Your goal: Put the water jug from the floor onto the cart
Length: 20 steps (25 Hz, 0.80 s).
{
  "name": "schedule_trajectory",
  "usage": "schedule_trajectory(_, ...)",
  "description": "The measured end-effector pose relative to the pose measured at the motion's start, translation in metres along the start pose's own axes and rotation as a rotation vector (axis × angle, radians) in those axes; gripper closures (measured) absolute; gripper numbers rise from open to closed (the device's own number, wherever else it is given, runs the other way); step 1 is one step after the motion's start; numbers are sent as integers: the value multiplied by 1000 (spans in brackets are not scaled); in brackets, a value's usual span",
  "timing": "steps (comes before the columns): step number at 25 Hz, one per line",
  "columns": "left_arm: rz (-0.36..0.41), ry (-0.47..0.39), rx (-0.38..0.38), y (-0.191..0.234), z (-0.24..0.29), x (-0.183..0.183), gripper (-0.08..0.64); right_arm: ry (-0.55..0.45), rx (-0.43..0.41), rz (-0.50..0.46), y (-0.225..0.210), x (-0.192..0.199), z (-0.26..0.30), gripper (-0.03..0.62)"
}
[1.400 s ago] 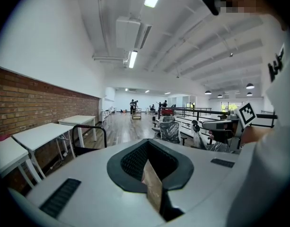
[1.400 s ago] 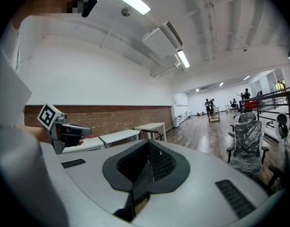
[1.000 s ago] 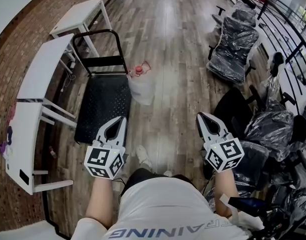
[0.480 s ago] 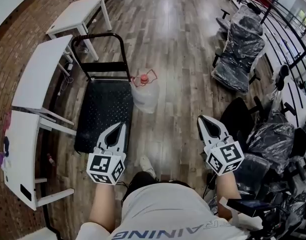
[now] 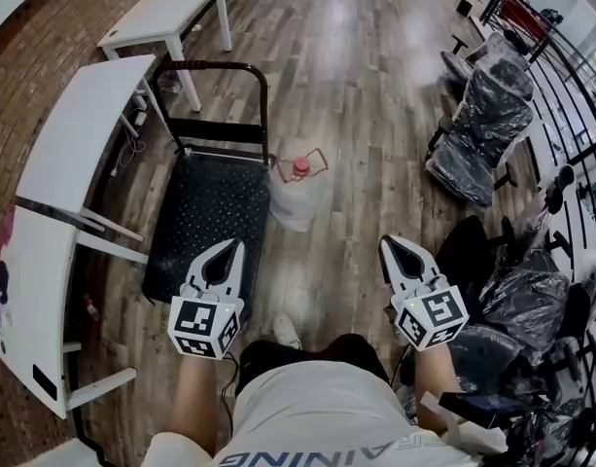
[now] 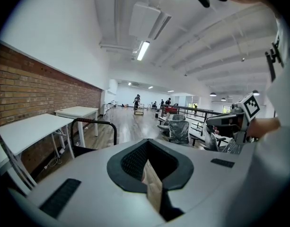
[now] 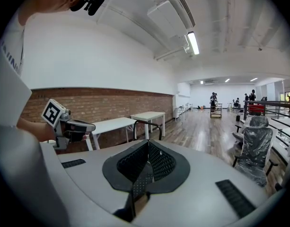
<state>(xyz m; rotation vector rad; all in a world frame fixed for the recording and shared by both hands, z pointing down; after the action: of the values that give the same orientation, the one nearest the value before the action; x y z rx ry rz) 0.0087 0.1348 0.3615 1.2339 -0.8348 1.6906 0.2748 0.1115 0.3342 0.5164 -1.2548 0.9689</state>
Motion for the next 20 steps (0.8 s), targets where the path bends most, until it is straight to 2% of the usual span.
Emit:
schedule_trajectory(4,-18,14,12,11,8,3,560,12,-7,-1,3,-3,15,588)
schedule_trajectory(10,-20,33,9,21,34,-1,560,30,-28,29,-15,-2,42,588)
schedule_trajectory(16,-12,56,-66,38,71,-8,560,7,-87,90,-59,-14,95,588)
schedule_trajectory(20,-43,77,-131,52,98,-18,560,0,-153,96,-86,-34,139,588)
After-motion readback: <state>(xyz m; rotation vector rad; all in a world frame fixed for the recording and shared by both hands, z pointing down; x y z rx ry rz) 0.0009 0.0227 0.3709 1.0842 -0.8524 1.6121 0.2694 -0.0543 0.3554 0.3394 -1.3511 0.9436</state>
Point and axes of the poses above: the fingertips, and each gripper's own axes: z forward along the fingers, y to its left, x out of its underside, the point moved 2 cm from there along -z, backward along the fingers, and after that the axes turned 9 degrees about z, right-handed, at the moved point
